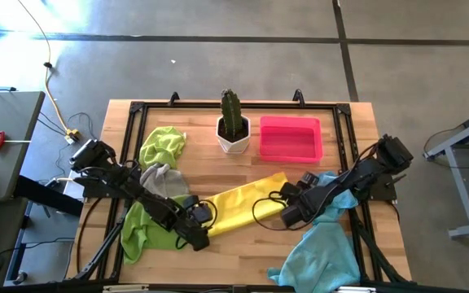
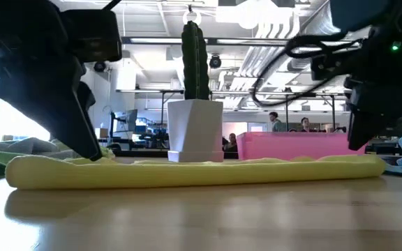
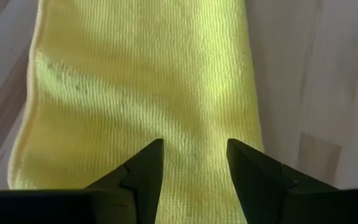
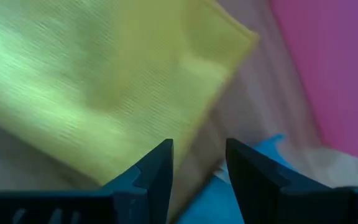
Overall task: Fold microfiber towels
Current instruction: Fold the yellow microfiber towel
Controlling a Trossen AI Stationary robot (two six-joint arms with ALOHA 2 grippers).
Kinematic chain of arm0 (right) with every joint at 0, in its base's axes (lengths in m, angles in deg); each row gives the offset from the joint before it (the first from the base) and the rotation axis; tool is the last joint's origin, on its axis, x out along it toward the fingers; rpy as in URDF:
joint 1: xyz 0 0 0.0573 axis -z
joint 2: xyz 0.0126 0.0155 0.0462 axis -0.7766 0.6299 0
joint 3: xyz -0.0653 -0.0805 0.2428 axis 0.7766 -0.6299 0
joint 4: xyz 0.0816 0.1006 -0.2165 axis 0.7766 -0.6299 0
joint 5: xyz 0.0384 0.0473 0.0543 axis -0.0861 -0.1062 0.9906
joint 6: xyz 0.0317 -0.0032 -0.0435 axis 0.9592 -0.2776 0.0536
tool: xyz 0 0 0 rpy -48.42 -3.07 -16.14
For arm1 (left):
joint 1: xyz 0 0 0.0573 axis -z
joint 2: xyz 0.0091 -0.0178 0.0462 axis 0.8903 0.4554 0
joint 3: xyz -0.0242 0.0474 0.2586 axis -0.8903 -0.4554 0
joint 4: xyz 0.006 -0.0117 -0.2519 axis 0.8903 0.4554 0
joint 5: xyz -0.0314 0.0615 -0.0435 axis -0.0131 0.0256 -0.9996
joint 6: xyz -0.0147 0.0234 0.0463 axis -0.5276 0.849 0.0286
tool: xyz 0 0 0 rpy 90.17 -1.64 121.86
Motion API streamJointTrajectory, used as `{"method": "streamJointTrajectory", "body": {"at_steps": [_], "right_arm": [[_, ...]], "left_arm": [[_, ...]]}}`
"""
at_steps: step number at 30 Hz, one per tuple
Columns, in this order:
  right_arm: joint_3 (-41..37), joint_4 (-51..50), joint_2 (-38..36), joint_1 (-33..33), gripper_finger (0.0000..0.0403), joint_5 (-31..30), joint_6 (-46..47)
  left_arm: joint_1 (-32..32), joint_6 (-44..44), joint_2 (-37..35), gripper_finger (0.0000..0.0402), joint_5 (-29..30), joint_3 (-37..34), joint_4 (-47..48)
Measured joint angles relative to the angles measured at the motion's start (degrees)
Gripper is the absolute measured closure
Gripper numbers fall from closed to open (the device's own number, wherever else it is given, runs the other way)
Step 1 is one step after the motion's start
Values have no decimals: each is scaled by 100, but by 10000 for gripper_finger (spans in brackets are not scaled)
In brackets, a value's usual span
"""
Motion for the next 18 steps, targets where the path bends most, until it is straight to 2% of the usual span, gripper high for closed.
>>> {"method": "streamJointTrajectory", "body": {"at_steps": [3,8,14,18], "right_arm": [[-223,64,-230,144,261,57,-16],[-949,1130,-1104,475,261,246,-314],[-2186,3111,-2449,930,261,831,-280],[-2898,4382,-2915,1154,257,1074,69]], "left_arm": [[-44,33,-4,235,32,0,22],[-140,48,-6,235,-8,0,122],[-259,48,-10,235,-102,0,298],[-329,48,-11,235,-102,2,302]]}}
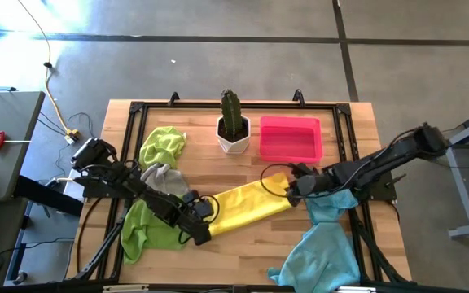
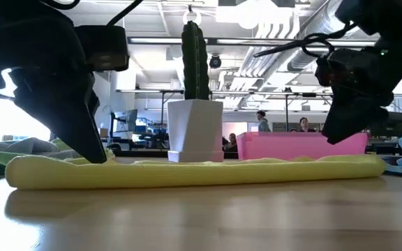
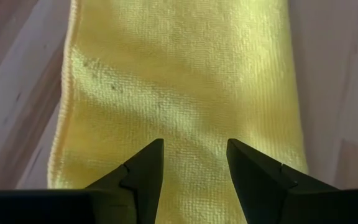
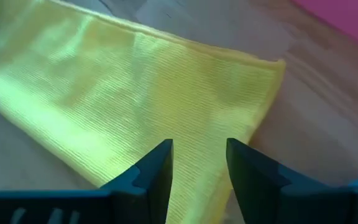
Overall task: Fold microfiber towels
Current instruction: Fold the yellow microfiber towel
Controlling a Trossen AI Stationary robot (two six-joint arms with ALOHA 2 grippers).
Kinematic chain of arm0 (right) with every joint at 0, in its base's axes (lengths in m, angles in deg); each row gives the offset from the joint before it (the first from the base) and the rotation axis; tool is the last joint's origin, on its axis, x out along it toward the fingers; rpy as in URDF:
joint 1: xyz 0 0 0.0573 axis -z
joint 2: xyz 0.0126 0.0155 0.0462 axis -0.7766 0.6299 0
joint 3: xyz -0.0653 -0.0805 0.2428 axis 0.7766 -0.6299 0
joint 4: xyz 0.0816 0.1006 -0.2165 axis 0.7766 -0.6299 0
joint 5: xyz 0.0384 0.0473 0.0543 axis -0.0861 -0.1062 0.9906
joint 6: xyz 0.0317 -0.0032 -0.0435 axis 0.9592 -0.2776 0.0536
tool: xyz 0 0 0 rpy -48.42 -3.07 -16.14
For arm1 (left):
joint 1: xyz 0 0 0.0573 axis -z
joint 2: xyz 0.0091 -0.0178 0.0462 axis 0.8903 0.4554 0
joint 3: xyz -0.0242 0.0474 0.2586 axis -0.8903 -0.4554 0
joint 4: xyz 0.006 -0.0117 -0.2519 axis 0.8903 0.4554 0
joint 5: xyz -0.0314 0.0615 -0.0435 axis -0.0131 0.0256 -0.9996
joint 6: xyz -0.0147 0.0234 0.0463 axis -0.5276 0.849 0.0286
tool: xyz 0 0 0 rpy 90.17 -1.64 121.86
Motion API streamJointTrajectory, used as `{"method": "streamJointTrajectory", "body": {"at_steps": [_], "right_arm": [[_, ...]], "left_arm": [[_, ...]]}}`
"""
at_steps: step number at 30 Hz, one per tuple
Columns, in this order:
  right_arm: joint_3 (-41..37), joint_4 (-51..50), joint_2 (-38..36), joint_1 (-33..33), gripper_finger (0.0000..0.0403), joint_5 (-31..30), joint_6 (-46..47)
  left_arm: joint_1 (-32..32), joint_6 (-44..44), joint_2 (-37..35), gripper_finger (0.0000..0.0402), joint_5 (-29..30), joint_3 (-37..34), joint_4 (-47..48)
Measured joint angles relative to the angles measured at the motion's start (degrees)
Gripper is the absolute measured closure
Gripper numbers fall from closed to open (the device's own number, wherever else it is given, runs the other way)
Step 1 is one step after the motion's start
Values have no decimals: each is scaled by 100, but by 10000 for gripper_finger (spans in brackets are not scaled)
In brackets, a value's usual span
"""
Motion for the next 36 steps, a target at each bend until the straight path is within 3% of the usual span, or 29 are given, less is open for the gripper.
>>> {"method": "streamJointTrajectory", "body": {"at_steps": [3,10,14,24,36], "right_arm": [[-258,457,-50,81,239,31,8],[-275,509,129,323,166,-153,147],[-271,495,426,517,152,189,408],[-253,744,1011,664,172,537,268],[-269,932,1039,431,245,610,239]], "left_arm": [[-22,0,-4,235,4,0,15],[-20,-3,-7,235,7,0,89],[-20,0,-8,235,64,0,118],[-20,44,-8,235,140,0,176],[-41,183,-8,235,223,0,258]]}}
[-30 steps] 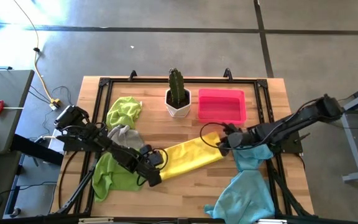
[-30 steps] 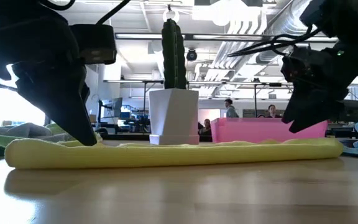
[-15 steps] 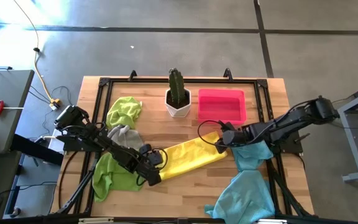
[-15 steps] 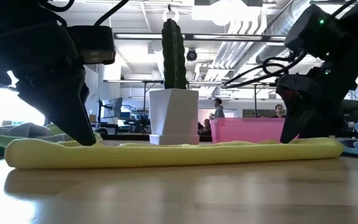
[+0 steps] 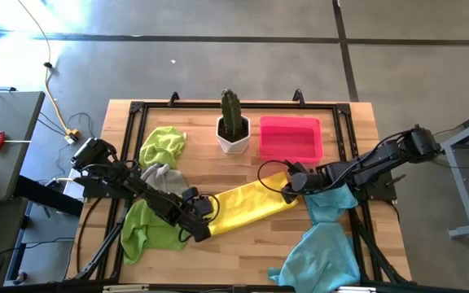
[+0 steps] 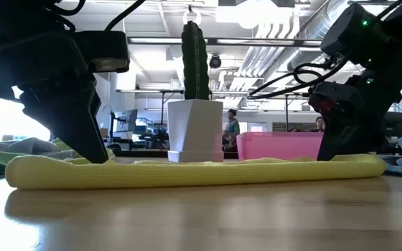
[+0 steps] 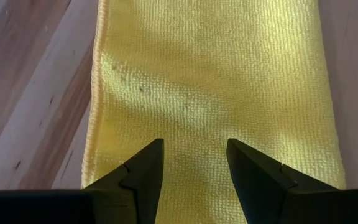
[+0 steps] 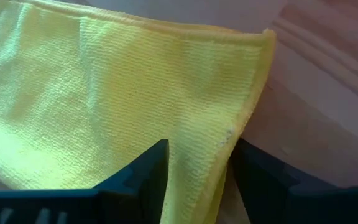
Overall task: Fold microfiber towels
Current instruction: Fold the yellow microfiber towel
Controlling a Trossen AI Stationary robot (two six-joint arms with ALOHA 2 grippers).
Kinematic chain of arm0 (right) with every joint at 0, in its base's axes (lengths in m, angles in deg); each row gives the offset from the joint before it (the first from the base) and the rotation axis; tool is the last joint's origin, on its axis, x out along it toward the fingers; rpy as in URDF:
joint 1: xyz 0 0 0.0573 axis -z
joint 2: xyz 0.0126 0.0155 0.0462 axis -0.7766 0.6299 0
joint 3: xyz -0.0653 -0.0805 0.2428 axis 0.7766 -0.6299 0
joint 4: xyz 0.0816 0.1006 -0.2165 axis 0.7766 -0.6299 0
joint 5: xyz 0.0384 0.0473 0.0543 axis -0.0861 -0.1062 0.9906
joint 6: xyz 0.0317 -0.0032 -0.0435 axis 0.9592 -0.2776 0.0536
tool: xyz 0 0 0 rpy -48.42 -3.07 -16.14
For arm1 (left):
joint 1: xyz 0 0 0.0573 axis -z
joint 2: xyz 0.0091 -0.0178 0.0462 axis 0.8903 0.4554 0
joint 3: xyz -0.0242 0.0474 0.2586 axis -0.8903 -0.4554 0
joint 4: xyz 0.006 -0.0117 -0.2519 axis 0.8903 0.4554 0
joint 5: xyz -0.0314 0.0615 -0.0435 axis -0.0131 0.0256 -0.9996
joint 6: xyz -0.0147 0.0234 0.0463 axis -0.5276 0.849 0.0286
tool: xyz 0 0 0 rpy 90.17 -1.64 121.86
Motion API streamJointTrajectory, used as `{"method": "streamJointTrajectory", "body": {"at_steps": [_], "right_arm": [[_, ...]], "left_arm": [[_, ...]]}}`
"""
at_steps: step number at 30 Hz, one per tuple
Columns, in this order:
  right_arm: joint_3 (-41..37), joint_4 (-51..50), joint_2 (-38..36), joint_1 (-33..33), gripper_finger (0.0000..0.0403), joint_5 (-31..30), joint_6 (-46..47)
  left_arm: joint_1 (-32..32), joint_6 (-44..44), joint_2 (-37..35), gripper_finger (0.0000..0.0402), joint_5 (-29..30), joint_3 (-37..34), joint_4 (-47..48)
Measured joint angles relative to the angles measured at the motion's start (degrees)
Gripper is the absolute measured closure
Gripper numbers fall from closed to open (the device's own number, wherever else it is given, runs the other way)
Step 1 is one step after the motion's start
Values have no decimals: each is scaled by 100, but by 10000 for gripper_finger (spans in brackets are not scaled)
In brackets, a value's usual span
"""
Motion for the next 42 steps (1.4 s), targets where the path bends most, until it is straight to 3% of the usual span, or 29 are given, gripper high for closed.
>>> {"method": "streamJointTrajectory", "body": {"at_steps": [15,26,42], "right_arm": [[-7,108,11,-22,389,172,-179],[25,9,4,-17,402,259,322],[3083,-5631,2,-11,403,-98,27]], "left_arm": [[0,13,0,235,-7,0,37],[0,11,0,235,-224,0,35],[0,-50,-1,235,-396,0,29]]}}
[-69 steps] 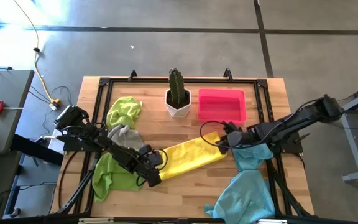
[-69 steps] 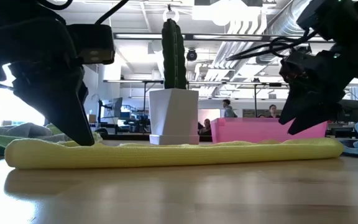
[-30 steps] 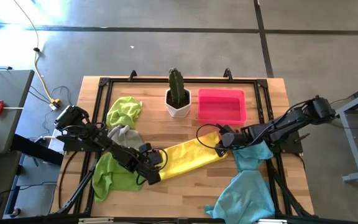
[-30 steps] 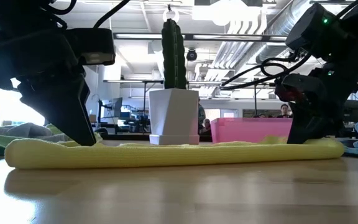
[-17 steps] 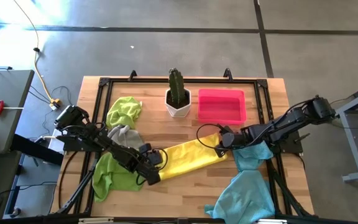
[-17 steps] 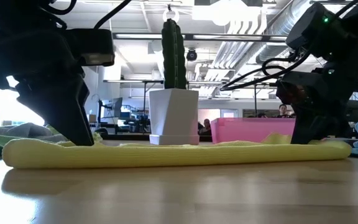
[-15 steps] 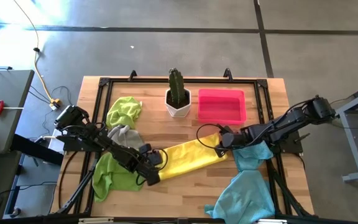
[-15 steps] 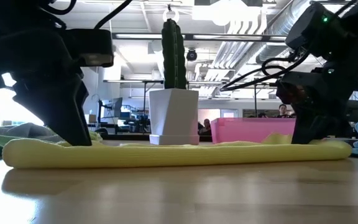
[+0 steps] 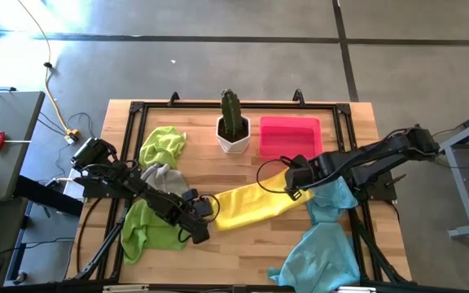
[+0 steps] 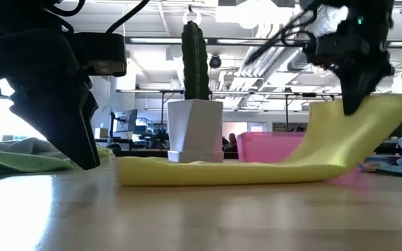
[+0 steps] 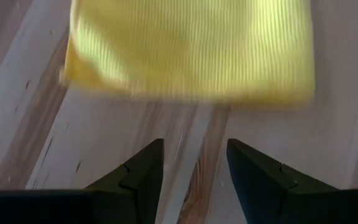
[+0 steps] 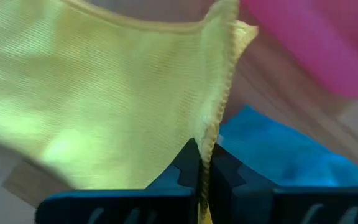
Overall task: Fold microfiber towels
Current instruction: Fold the yellow microfiber towel
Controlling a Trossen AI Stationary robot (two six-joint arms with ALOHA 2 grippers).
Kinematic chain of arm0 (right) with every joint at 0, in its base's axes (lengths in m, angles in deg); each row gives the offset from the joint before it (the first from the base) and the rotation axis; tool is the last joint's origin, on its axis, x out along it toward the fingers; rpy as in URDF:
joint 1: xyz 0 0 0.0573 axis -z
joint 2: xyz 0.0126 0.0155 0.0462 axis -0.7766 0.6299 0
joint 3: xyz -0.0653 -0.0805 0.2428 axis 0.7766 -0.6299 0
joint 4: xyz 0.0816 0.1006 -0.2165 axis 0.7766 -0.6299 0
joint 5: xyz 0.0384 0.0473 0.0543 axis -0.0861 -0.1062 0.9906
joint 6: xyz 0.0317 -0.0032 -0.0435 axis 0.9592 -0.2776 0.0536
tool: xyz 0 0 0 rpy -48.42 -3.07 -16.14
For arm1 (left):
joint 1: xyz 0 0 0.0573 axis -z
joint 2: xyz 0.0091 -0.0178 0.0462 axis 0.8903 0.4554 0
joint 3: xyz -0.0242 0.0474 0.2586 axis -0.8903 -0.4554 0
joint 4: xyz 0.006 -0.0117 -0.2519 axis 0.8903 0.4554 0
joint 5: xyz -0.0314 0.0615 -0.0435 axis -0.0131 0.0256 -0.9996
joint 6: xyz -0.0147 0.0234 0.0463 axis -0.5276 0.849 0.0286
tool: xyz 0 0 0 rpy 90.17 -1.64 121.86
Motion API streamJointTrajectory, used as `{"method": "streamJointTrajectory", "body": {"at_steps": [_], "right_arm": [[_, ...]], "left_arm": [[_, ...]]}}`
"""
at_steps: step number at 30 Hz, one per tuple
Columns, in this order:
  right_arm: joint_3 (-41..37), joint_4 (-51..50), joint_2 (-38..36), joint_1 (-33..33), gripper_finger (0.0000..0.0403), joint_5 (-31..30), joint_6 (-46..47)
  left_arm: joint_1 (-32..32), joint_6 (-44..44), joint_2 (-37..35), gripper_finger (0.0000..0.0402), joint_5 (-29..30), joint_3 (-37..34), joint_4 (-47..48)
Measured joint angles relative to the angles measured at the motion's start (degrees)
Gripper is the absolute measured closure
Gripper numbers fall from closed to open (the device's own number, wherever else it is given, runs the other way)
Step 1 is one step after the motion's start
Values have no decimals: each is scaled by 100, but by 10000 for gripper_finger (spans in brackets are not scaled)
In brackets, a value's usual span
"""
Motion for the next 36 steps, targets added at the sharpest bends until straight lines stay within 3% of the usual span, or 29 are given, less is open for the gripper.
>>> {"method": "streamJointTrajectory", "body": {"at_steps": [5,11,22,36], "right_arm": [[676,-615,-2,0,403,-117,143],[812,356,155,-136,403,24,133],[954,2436,1493,-376,403,471,-355],[2764,2504,3131,-372,403,134,-1582]], "left_arm": [[0,-1,1,235,0,0,1],[1,8,-1,235,2,0,-1],[2,212,1,235,88,0,-85],[136,258,-1,235,173,0,-164]]}}
